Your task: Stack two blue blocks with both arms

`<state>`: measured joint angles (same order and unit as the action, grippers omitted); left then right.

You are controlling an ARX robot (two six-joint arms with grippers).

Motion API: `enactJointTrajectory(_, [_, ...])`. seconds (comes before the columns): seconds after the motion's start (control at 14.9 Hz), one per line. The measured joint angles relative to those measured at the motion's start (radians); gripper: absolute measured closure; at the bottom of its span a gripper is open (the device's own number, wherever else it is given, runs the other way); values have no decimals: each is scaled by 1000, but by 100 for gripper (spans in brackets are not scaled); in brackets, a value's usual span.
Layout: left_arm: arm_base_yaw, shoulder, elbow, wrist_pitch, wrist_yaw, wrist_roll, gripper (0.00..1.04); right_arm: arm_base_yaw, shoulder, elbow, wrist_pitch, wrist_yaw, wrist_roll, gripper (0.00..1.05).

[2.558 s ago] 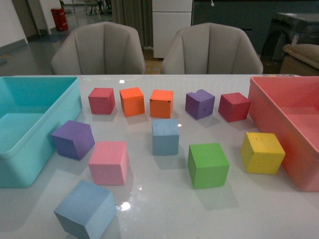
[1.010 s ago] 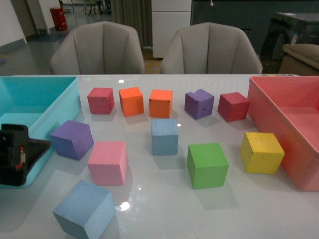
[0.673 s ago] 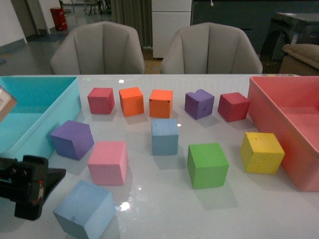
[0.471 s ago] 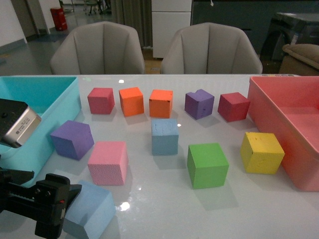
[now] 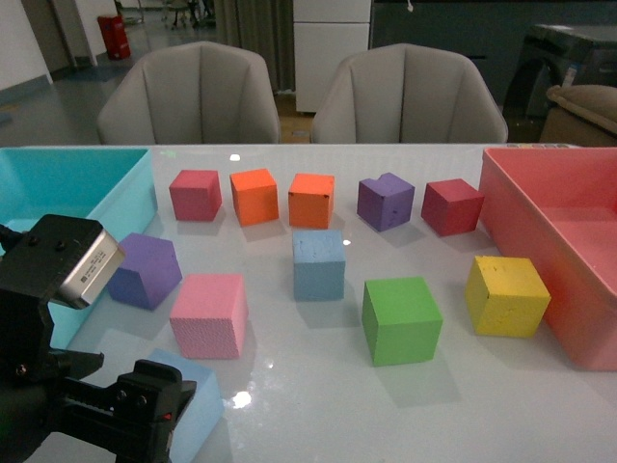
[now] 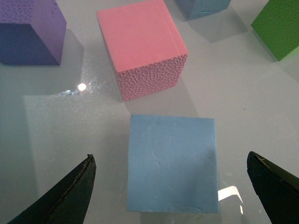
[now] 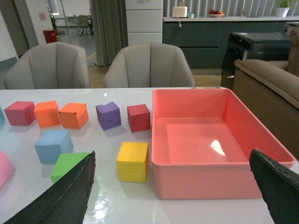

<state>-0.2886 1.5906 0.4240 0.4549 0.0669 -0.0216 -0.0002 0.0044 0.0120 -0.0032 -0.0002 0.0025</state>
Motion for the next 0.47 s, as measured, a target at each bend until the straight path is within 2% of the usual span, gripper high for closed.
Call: enactJointTrajectory(0.47, [-29,138,39,71,-59,-9,7,0,0,0,0,0,0,6])
